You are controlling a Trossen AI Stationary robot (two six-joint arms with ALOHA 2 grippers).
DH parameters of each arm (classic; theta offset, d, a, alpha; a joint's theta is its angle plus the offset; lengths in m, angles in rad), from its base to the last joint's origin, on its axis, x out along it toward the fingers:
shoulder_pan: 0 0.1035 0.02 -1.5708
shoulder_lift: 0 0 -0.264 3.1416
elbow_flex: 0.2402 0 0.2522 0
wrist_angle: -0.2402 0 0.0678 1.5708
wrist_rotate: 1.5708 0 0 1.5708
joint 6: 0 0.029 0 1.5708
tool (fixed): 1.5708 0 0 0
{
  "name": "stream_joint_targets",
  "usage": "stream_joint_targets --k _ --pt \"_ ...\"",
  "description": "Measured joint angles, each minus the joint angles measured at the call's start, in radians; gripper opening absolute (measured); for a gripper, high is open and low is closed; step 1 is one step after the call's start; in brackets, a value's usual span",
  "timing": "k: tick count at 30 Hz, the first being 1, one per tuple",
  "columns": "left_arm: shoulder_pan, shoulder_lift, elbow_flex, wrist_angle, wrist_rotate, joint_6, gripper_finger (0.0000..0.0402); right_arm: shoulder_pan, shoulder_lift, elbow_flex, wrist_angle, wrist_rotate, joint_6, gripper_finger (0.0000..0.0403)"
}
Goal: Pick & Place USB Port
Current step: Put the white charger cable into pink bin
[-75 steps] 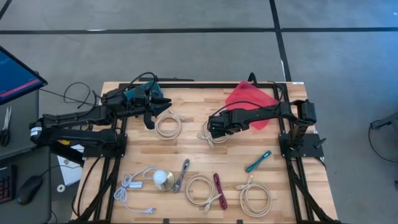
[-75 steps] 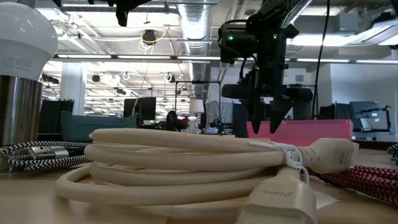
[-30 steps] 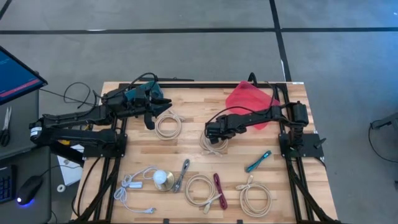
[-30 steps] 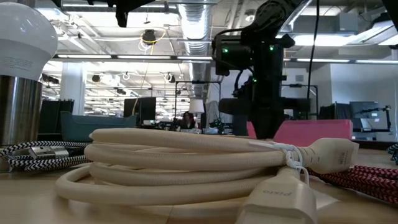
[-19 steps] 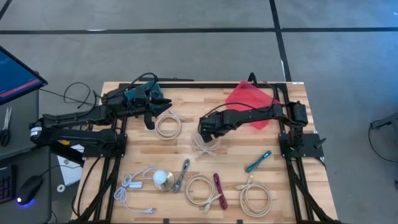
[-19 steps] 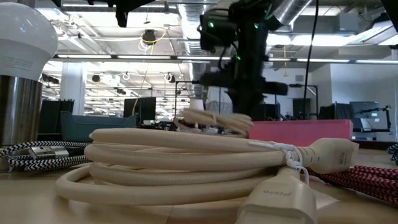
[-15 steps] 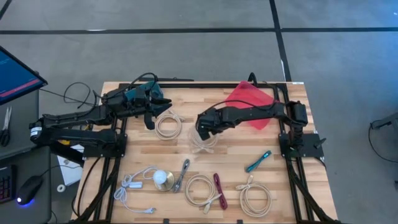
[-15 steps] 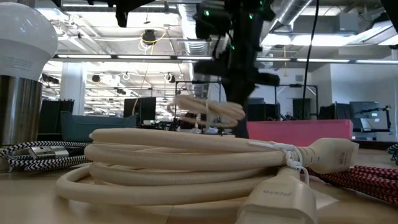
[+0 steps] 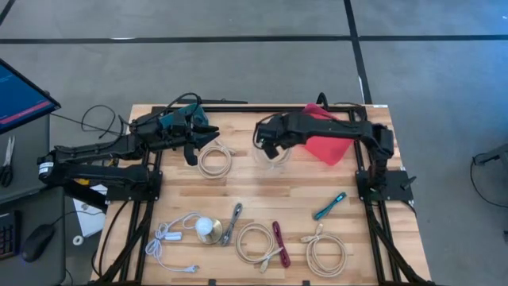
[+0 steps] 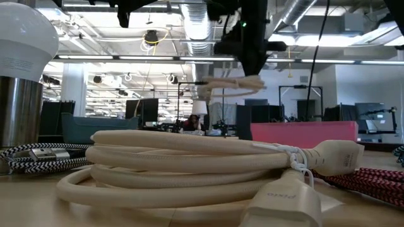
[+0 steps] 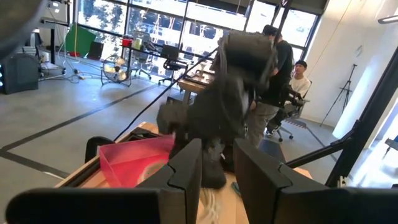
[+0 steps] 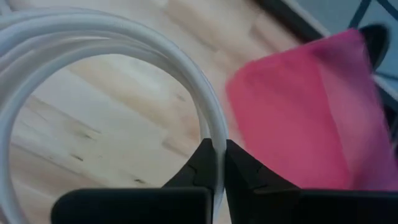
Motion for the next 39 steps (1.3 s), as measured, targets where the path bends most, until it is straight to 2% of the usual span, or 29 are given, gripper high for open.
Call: stream_joint_targets --k 14,21,29,35,39 --pt "0.000 0.000 0.000 -0.001 0.000 0.000 0.0092 -0.120 -0.347 -0.121 0.028 0.130 -0.057 0.0004" --pt "0.000 0.000 0.000 -0.001 0.000 0.001 0.0092 -0.170 -0.510 -0.344 0.118 0.122 -0.057 0.0004" --pt "0.000 0.000 0.000 -0.001 0.000 0.002 0.0092 -0.292 -0.658 -0.640 0.297 0.036 -0.075 0.0004" --pt "0.000 0.000 0.000 -0.001 0.000 0.003 0.0092 -0.392 -0.691 -0.783 0.400 0.016 -0.105 0.0004" --pt "0.000 0.000 0.000 -0.001 0.000 0.002 0.0092 -0.462 -0.677 -0.817 0.443 0.016 -0.151 0.0004"
